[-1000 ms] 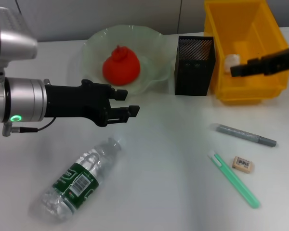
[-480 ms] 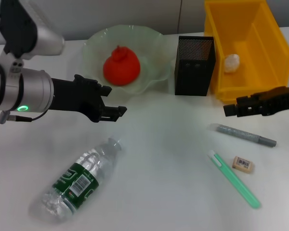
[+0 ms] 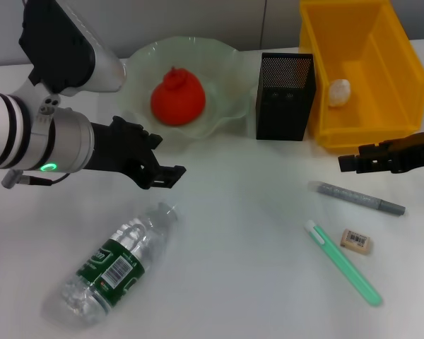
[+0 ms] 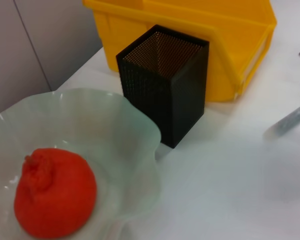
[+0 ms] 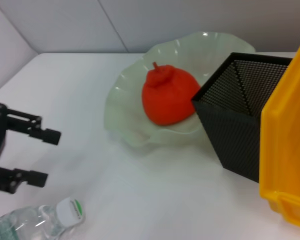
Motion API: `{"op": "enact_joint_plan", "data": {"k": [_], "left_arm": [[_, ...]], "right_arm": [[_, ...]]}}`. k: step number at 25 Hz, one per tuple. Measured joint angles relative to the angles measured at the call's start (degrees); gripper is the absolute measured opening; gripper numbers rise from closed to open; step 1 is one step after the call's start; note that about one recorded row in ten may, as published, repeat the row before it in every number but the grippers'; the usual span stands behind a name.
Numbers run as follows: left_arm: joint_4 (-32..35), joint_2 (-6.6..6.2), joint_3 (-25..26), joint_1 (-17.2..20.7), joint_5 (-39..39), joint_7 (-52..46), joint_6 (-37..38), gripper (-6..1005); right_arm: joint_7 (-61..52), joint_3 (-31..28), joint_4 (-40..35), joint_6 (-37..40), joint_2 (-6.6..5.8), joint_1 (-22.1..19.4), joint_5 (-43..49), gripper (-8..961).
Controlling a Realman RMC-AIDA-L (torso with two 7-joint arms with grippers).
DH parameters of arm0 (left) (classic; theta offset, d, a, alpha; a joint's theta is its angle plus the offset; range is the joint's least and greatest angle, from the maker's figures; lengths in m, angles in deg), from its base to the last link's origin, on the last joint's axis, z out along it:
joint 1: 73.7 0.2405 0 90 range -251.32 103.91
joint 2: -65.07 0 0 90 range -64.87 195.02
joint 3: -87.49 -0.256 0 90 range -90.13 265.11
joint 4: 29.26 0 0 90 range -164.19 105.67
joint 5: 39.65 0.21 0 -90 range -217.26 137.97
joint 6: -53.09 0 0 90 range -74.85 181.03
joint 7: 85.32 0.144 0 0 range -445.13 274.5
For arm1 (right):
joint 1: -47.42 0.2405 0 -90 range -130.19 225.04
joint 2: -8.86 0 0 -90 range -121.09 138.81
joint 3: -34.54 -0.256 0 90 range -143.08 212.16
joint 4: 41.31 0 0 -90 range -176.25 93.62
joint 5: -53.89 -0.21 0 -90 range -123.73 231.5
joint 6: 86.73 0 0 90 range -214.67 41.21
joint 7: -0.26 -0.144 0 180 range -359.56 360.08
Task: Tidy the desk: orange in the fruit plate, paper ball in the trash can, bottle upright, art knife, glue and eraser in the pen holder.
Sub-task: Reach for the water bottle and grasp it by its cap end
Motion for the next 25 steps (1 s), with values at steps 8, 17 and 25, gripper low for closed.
{"op": "enact_joint_plan", "data": {"k": [8,17,25], "left_arm": [[-4.5,0.06,-5.9,1.3,9.6,-10.9,0.3,649],[-8.1,0.03,-14.7,1.7,18.4,-22.7,-0.1,650],[-12.0,0.10,-16.7,-0.2,18.7,-29.1,-5.6,650]], "right_arm": [[1.7,0.2,1.7,-2.1,-0.16,0.4,0.3,658],[3.6,0.3,1.8,-1.3,0.11,-1.1,0.3,656],[5.4,0.3,3.3,-2.6,0.15,-1.9,0.3,655]]}}
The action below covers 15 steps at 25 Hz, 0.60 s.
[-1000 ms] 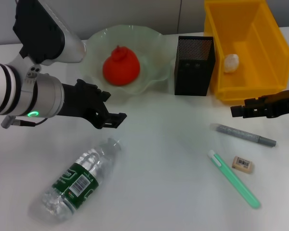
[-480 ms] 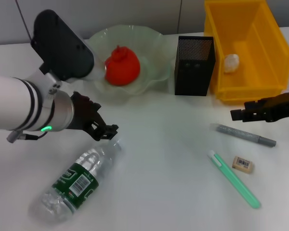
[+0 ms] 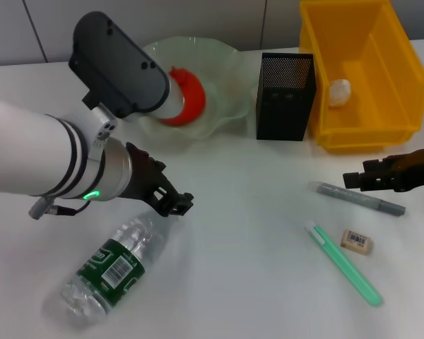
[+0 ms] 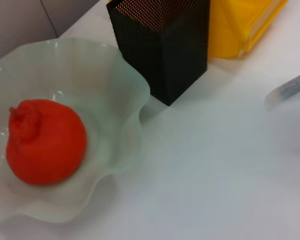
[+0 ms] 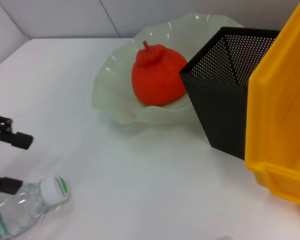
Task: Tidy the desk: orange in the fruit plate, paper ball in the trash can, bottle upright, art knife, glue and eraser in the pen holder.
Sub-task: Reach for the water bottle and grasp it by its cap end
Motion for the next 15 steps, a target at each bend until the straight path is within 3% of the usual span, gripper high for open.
{"op": "enact_joint_plan", "data": {"k": [15], "left_arm": [[3.9,0.24,-7.3,-3.3,7.8,-12.3,0.8,650]], "right_arm": [[2.2,1.9,2.2,-3.0,0.01,0.1,0.5,653]]}}
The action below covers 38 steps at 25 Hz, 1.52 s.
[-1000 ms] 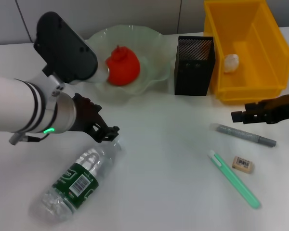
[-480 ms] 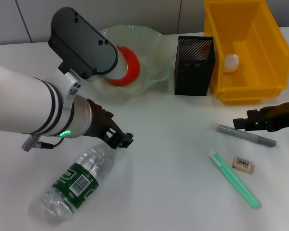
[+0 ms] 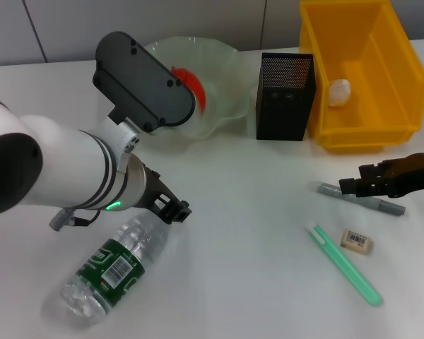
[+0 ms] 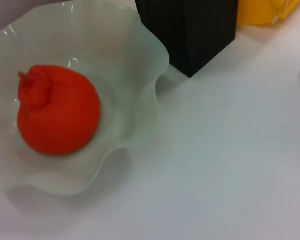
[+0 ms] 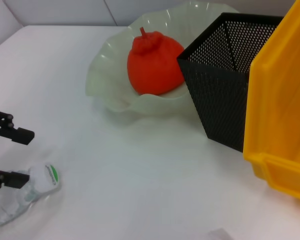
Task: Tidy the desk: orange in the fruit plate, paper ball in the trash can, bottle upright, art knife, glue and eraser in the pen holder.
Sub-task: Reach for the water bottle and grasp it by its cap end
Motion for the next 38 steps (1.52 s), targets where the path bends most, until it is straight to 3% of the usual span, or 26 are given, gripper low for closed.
{"op": "enact_joint_plan", "data": {"k": [15,38], "left_arm": [[5.6,0.04,-1.4,-1.9,-0.4,-0.8,1.6,651],[9.1,0.04,-3.4,-2.8,-0.5,-1.6,4.6,646]], "right_arm": [[0.4,0.1,0.3,0.0,0.08,-0.4,0.0,653],[0.4,0.1,1.0,0.0,0.08,-0.4,-0.2,654]]}}
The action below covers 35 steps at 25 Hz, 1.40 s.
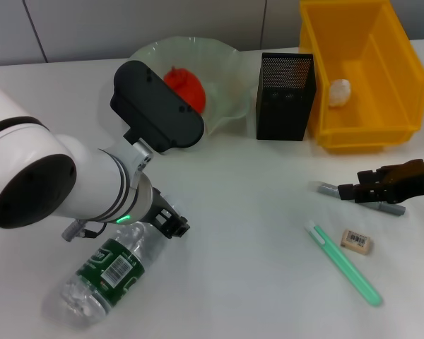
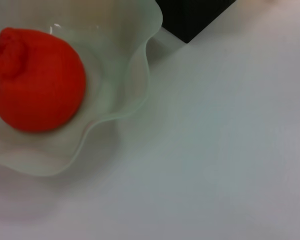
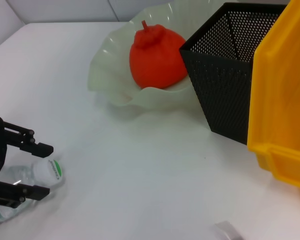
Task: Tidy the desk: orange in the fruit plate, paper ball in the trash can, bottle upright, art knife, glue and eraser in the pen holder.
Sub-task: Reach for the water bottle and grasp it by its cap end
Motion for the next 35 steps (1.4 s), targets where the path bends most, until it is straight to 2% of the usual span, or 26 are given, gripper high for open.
{"op": "enact_joint_plan", "data": {"k": [29,35], "left_arm": [[1.4,0.00,-0.1,0.0,-1.0,0.2,1.2,635],[1.4,0.00,0.1,0.0,-2.0,0.4,1.3,554]], "right_arm": [[0.2,-0.1,0.0,-0.2,0.00,0.1,-0.1,654],[0.2,-0.2,0.0,-0.2,0.00,0.0,-0.1,653]]}}
